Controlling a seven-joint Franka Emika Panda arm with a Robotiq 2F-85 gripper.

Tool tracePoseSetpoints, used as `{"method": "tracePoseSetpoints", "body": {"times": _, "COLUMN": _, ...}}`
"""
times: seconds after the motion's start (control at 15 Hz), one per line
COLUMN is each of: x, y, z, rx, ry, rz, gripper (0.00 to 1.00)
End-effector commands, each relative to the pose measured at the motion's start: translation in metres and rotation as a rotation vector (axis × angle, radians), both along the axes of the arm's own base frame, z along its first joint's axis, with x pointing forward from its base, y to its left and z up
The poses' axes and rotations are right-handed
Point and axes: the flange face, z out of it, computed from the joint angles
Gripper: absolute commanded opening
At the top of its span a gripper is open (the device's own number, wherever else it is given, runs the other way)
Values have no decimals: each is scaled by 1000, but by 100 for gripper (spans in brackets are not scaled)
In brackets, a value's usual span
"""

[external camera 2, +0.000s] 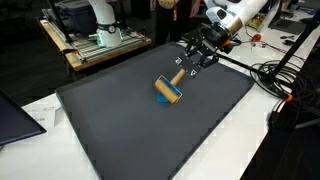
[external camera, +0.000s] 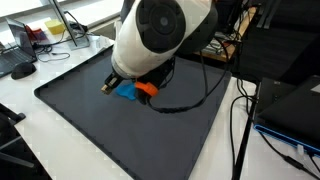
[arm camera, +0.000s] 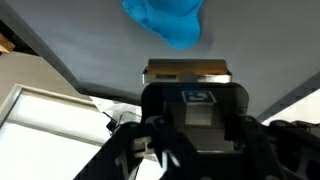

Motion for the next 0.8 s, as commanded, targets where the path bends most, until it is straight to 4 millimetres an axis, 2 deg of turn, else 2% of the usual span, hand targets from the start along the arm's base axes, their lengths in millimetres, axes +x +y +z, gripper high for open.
{"method": "tracePoseSetpoints", "body": {"times": 0.0, "x": 5, "y": 2, "z": -7, "rx": -94, "ry": -50, "rz": -25, "gripper": 23}}
{"method": "tracePoseSetpoints", "body": {"times": 0.4, "x": 3, "y": 3, "z": -27, "rx": -135, "ry": -84, "rz": -62, "gripper": 23}}
{"method": "tracePoseSetpoints", "body": {"times": 0.53, "x": 2, "y": 3, "z": -25, "rx": -121, "ry": -81, "rz": -58, "gripper": 23}}
{"method": "tracePoseSetpoints", "body": {"times": 0.73, "x": -2, "y": 2, "z": -11, "rx": -73, "ry": -67, "rz": -53, "gripper": 23}}
